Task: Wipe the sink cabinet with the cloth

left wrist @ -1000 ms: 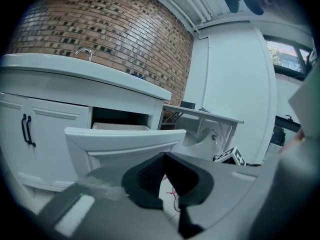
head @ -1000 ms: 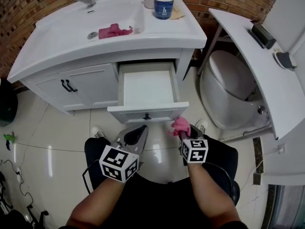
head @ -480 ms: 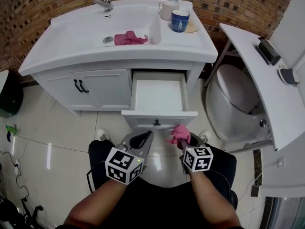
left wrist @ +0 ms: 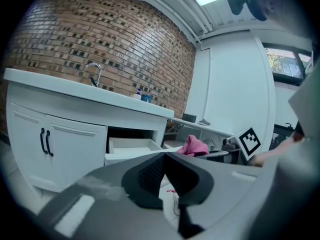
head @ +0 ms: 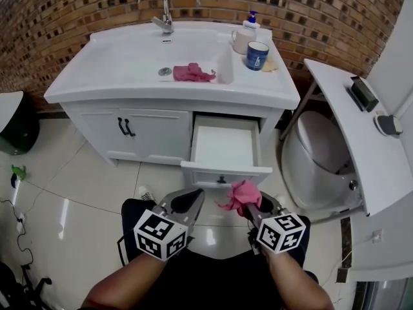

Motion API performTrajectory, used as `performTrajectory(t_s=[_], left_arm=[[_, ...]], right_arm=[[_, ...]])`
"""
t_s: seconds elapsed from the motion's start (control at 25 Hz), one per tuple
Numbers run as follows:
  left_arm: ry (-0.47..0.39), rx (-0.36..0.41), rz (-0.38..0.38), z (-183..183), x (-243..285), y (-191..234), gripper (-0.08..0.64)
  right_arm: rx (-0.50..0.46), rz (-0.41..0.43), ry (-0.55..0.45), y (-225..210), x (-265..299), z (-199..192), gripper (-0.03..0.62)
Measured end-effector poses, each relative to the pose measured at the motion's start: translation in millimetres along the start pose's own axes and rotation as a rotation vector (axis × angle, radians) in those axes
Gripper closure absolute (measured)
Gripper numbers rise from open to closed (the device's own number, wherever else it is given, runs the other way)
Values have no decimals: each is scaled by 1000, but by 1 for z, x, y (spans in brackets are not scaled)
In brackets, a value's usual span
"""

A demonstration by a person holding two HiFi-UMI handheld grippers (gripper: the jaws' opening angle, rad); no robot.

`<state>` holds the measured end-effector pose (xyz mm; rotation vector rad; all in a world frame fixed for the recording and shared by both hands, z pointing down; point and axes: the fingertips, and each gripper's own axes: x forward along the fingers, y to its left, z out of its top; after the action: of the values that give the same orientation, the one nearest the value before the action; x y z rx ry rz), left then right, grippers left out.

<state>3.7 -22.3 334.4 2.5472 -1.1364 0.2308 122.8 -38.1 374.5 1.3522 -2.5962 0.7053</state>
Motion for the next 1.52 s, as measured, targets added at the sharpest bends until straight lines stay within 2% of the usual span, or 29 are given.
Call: performTrajectory(t_s=[0.2,0.52,0.72,0.92,1.16,1.52], left_arm=[[-49,37,19,17,-32,-3,554],[-113,24,40,33,-81,-10,554],[-131,33,31,39,-92,-20,554],[-112,38,34,36,-84,-16,554],[-106,35,28,38,-81,-18,554],[-104,52,35,38,-82,-18,554]], right_arm=[[4,48,-103,38,-43,40,512],[-59,31,-236,73,-119,71,512],[-68,15,-225,71,-141,69,512],[-46,-6,-191,56,-139,59,512],[-43,1,-162,58,-140,50,512],[-50,-4,-176,57,-137,50,512]])
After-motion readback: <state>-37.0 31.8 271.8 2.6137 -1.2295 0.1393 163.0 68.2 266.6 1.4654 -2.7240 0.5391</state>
